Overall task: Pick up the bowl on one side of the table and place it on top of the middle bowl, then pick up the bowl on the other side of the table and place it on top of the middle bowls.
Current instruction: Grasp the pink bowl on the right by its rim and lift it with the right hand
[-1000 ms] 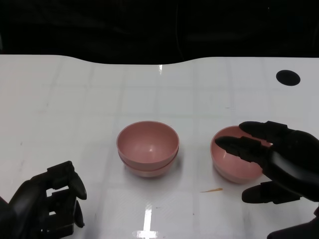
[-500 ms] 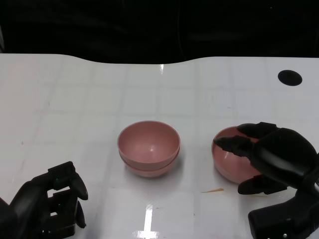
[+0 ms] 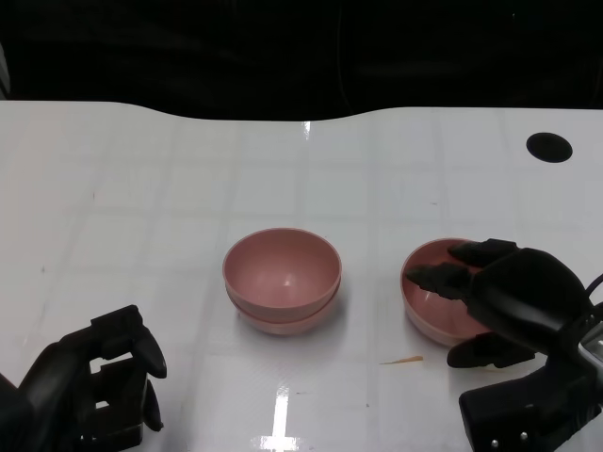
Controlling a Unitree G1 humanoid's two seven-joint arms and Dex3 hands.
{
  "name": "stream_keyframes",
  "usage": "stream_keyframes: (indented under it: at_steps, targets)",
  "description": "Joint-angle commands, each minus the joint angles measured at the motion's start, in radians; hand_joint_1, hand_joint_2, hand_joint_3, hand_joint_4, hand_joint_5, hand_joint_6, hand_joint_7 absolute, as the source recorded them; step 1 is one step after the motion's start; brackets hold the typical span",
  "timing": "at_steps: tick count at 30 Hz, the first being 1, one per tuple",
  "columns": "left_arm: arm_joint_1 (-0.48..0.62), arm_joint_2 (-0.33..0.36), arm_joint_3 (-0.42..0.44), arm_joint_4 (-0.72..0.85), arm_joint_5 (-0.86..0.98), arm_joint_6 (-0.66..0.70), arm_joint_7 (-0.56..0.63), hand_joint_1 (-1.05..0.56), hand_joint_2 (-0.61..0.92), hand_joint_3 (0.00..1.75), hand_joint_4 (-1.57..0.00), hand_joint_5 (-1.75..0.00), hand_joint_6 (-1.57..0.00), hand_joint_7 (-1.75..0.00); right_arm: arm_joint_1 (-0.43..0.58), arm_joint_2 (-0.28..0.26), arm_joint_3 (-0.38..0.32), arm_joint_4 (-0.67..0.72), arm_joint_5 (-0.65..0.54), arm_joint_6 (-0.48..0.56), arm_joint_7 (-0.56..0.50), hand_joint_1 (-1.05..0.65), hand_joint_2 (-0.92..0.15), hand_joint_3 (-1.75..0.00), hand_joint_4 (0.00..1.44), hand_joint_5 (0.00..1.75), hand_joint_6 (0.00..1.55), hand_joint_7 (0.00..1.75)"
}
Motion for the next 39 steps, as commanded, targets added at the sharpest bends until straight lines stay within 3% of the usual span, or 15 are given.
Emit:
stream_keyframes:
  at_steps: [1,16,27,30,31,33,34,35,36,37,38,39]
  targets:
    - [0.005,0.006,0.004,-0.018,0.008,0.004,0.012,0.24,0.73,1.17,-0.78,-1.75,-0.63,-1.75,-0.021,-0.012,0.018,0.035,0.014,0.002,-0.031,-0.82,-0.92,-0.22,0.33,0.01,0.37,0.01]
    - [0.004,0.008,0.005,-0.021,0.01,0.015,0.017,0.26,0.74,1.15,-0.78,-1.75,-0.62,-1.75,-0.057,-0.002,0.083,0.176,0.043,-0.02,-0.127,-0.78,-0.92,-0.22,0.37,0.02,0.4,0.01]
    - [0.005,0.007,0.006,-0.019,0.01,0.013,0.013,0.26,0.76,1.14,-0.76,-1.75,-0.62,-1.75,-0.125,0.044,0.153,0.358,0.032,-0.031,-0.24,-0.69,-0.92,-0.29,0.43,0.03,0.46,0.03]
    - [0.005,0.007,0.005,-0.016,0.011,0.007,0.012,0.26,0.76,1.13,-0.76,-1.75,-0.61,-1.75,-0.149,0.065,0.175,0.438,0.015,-0.062,-0.389,-0.56,-0.92,-0.25,0.54,0.06,0.55,0.05]
    - [0.005,0.007,0.005,-0.016,0.012,0.007,0.013,0.26,0.76,1.13,-0.76,-1.75,-0.61,-1.75,-0.157,0.072,0.18,0.468,0.014,-0.081,-0.442,-0.4,-0.92,-0.18,0.74,0.09,0.69,0.07]
    - [0.006,0.006,0.004,-0.019,0.013,0.01,0.016,0.26,0.76,1.13,-0.76,-1.75,-0.61,-1.75,-0.182,0.086,0.189,0.548,0.019,-0.154,-0.579,-0.29,-0.92,-0.15,0.92,0.11,0.83,0.08]
    - [0.006,0.006,0.003,-0.021,0.015,0.011,0.017,0.26,0.76,1.13,-0.76,-1.75,-0.61,-1.75,-0.195,0.092,0.193,0.584,0.021,-0.187,-0.634,-0.22,-0.92,-0.14,1.12,0.19,1.02,0.14]
    - [0.006,0.006,0.002,-0.022,0.017,0.012,0.019,0.26,0.76,1.13,-0.76,-1.75,-0.61,-1.75,-0.209,0.098,0.2,0.622,0.017,-0.225,-0.705,-0.2,-0.92,-0.13,1.19,0.22,1.08,0.16]
    - [0.007,0.006,0.002,-0.023,0.019,0.013,0.02,0.26,0.76,1.12,-0.76,-1.75,-0.61,-1.75,-0.221,0.102,0.208,0.652,0.012,-0.251,-0.755,-0.16,-0.91,-0.21,1.13,0.61,1.06,0.47]
    - [0.007,0.006,0.001,-0.022,0.021,0.012,0.021,0.26,0.75,1.12,-0.76,-1.75,-0.61,-1.75,-0.233,0.104,0.216,0.677,0.008,-0.275,-0.794,-0.15,-0.92,-0.23,0.89,1.24,0.8,1.13]
    - [0.006,0.006,0.0,-0.021,0.022,0.01,0.021,0.25,0.75,1.12,-0.76,-1.75,-0.61,-1.75,-0.243,0.104,0.219,0.698,0.012,-0.308,-0.822,-0.14,-0.92,-0.24,0.81,1.49,0.67,1.43]
    - [0.005,0.006,-0.001,-0.021,0.023,0.013,0.022,0.25,0.75,1.12,-0.76,-1.75,-0.61,-1.75,-0.252,0.101,0.224,0.707,0.015,-0.333,-0.835,-0.14,-0.92,-0.27,0.78,1.61,0.6,1.58]
